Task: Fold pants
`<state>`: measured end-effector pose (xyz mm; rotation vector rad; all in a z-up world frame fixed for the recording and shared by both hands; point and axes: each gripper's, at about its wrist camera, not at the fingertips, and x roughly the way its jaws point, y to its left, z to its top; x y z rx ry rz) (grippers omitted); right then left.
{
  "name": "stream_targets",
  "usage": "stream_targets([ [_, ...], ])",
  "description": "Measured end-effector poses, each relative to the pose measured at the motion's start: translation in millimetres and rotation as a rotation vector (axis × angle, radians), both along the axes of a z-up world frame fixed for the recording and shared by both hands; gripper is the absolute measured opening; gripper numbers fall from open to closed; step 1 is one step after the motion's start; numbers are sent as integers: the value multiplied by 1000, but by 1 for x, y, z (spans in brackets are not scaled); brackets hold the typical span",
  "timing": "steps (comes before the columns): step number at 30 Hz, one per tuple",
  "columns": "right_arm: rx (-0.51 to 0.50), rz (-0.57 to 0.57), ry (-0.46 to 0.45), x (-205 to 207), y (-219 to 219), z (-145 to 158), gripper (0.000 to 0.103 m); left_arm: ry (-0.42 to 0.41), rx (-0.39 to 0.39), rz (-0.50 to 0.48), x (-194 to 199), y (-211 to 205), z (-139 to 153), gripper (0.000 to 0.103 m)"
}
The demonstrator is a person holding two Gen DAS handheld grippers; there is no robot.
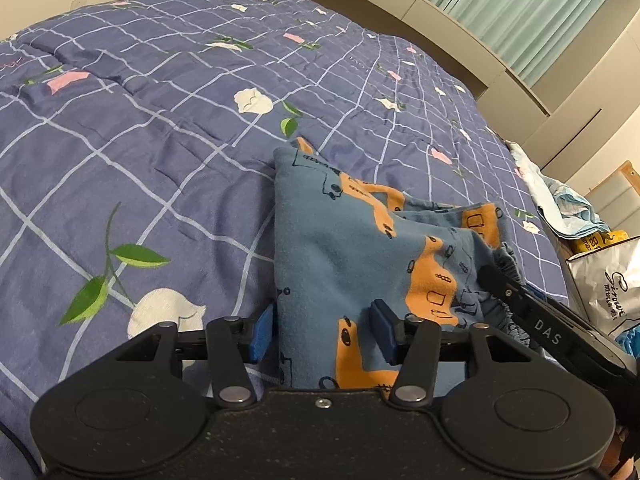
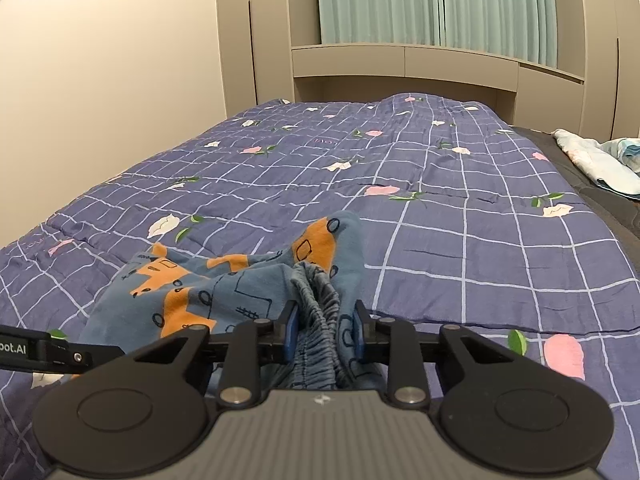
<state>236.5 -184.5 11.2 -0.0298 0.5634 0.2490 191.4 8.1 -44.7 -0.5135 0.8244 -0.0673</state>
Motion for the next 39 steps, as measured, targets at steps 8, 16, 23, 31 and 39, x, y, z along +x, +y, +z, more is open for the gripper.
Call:
stream_targets([
  [8, -13, 1, -13, -9, 2, 10, 22, -5, -4, -7, -2, 1, 0, 44],
  [16, -26, 1, -28, -19, 7, 21, 20, -25, 2, -3, -6, 3, 6, 20],
  [23, -24, 0, -28, -23, 5, 23, 20, -14, -24, 3, -6, 7, 1, 28],
  [31, -16, -1, -21, -20, 4, 20, 20, 2, -36, 8, 0, 9, -5, 38],
  [39, 37, -1, -19, -21, -5, 18, 20, -24, -14, -16, 3, 6, 2, 17],
])
